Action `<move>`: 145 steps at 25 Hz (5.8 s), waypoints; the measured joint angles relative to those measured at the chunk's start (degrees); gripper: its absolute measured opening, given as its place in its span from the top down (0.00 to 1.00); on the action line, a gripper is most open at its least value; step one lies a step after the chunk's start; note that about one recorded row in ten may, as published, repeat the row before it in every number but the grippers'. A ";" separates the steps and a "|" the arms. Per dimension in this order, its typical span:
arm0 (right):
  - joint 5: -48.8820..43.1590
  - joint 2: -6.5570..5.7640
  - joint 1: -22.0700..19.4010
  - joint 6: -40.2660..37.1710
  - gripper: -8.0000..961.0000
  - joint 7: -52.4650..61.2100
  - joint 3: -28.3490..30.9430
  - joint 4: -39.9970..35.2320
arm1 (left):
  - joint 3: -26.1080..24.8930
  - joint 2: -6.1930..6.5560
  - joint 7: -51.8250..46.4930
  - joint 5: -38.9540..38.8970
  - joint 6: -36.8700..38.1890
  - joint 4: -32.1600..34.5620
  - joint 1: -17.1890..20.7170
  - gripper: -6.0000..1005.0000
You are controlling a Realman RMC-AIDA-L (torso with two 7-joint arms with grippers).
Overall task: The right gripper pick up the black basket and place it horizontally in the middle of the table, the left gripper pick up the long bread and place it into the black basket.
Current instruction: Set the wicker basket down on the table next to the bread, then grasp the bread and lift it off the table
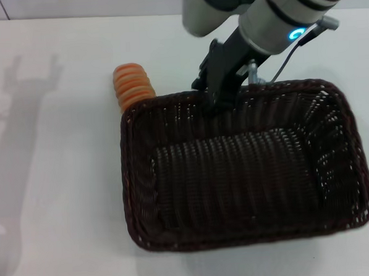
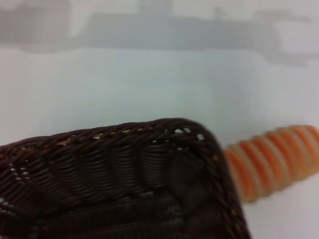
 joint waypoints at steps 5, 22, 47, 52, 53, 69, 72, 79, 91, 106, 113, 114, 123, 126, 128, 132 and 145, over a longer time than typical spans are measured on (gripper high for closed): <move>-7.76 -0.20 -4.30 -2.19 0.53 2.36 1.72 7.09 | 0.00 0.12 -0.72 -0.01 0.70 0.00 0.06 0.15; -8.91 1.27 -48.74 -49.31 0.53 1.20 -1.39 32.21 | -0.01 0.52 -1.17 1.49 -2.02 -6.37 2.07 0.15; 3.91 1.79 -42.19 -156.26 0.53 29.93 -18.22 -42.03 | -0.29 1.64 -0.42 12.20 -55.68 -52.42 13.71 0.15; 4.86 1.80 -42.25 -156.38 0.53 31.67 -18.33 -42.67 | -2.53 0.83 3.76 12.21 -83.57 -67.76 12.73 0.15; 4.86 1.80 -42.25 -156.38 0.53 31.67 -18.33 -42.67 | -2.53 0.83 3.76 12.21 -83.57 -67.76 12.73 0.16; 4.61 1.58 -42.34 -157.15 0.53 32.15 -24.21 -43.60 | -12.67 0.50 6.26 12.25 -135.41 -66.23 -11.92 0.16; 4.61 1.57 -42.23 -157.19 0.53 32.16 -24.82 -43.66 | -14.23 0.56 7.82 12.26 -142.25 -49.98 -23.94 0.16; 4.61 1.42 -41.98 -159.61 0.53 32.19 -26.92 -44.87 | -14.86 0.88 8.83 12.31 -143.37 -37.65 -32.28 0.16; 4.54 1.40 -42.28 -160.19 0.53 32.20 -27.65 -45.46 | -15.57 0.93 9.62 12.33 -143.58 -26.82 -38.12 0.16; 4.00 1.35 -42.67 -163.32 0.53 32.11 -30.44 -45.66 | -17.13 0.23 0.28 12.03 -143.94 -26.69 -35.90 0.16; 3.99 1.06 -41.81 -164.44 0.53 32.20 -32.45 -46.46 | -19.33 0.17 0.59 11.94 -143.62 -19.46 -39.54 0.16; 3.99 1.00 -41.56 -164.45 0.53 32.21 -32.84 -46.56 | -19.33 0.17 0.59 11.94 -143.62 -19.46 -39.54 0.16; 3.98 0.72 -41.09 -165.21 0.53 32.27 -33.57 -46.73 | -19.42 -0.15 -0.52 9.79 -143.67 -18.42 -38.75 0.20; 3.94 0.69 -41.09 -165.77 0.53 32.28 -33.97 -46.73 | -19.36 -0.14 -0.87 8.58 -143.68 -18.39 -38.39 0.21; 3.93 0.70 -41.09 -165.99 0.53 32.28 -34.12 -46.72 | -19.36 -0.14 -0.87 8.58 -143.68 -18.39 -38.39 0.21; 3.91 0.70 -41.09 -166.06 0.53 32.28 -34.19 -46.71 | -18.94 -0.12 -1.01 6.71 -143.38 -17.28 -37.79 0.22; 3.90 0.74 -40.34 -166.86 0.53 32.29 -34.69 -46.77 | -16.64 -0.14 -0.47 6.18 -143.04 -16.72 -37.72 0.25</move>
